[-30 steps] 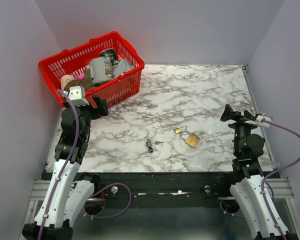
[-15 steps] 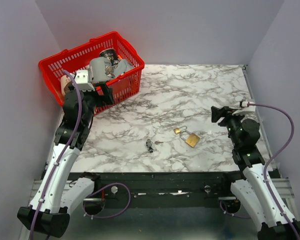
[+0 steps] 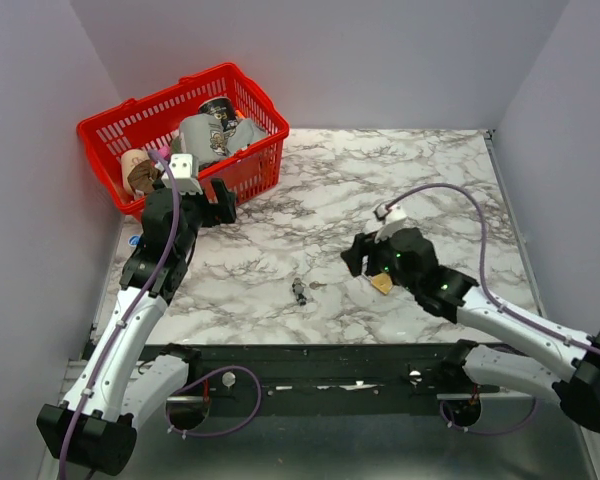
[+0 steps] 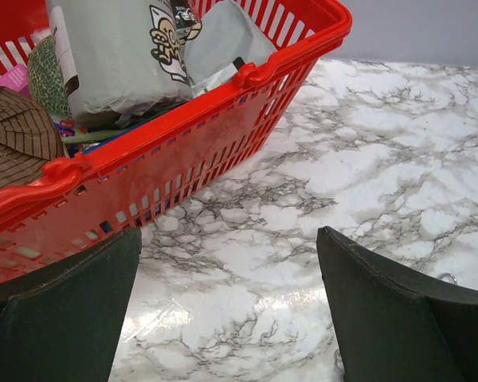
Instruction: Unlock with the key
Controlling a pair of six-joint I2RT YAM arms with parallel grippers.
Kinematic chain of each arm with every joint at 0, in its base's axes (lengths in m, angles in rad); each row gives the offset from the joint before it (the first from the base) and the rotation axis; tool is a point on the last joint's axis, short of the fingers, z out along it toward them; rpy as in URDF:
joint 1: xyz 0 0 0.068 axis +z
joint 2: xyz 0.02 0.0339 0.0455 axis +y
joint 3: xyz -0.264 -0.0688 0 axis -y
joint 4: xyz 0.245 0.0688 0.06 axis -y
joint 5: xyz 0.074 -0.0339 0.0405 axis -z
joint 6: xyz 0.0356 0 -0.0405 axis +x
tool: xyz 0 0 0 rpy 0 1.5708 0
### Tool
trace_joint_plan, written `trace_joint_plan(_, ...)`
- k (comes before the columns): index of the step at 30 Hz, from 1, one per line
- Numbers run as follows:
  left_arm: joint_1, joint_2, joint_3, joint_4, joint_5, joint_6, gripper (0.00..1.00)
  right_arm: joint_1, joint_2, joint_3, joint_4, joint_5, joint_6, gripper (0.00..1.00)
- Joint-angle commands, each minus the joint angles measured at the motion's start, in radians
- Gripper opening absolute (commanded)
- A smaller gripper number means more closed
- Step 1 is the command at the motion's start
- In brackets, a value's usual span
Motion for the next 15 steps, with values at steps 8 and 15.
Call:
trace_joint_plan(8,-0.007,-0.007,-0.002,0.013,-0.009,0.001,0.99,0.308,0.313,0.154,-0.034,0.148,0.081,0.71)
trace_joint_plan(15,-0.007,-0.017,-0.008,0.015,0.003,-0.010,0.99,0.389,0.422,0.181,-0.044,0.127,0.147,0.71)
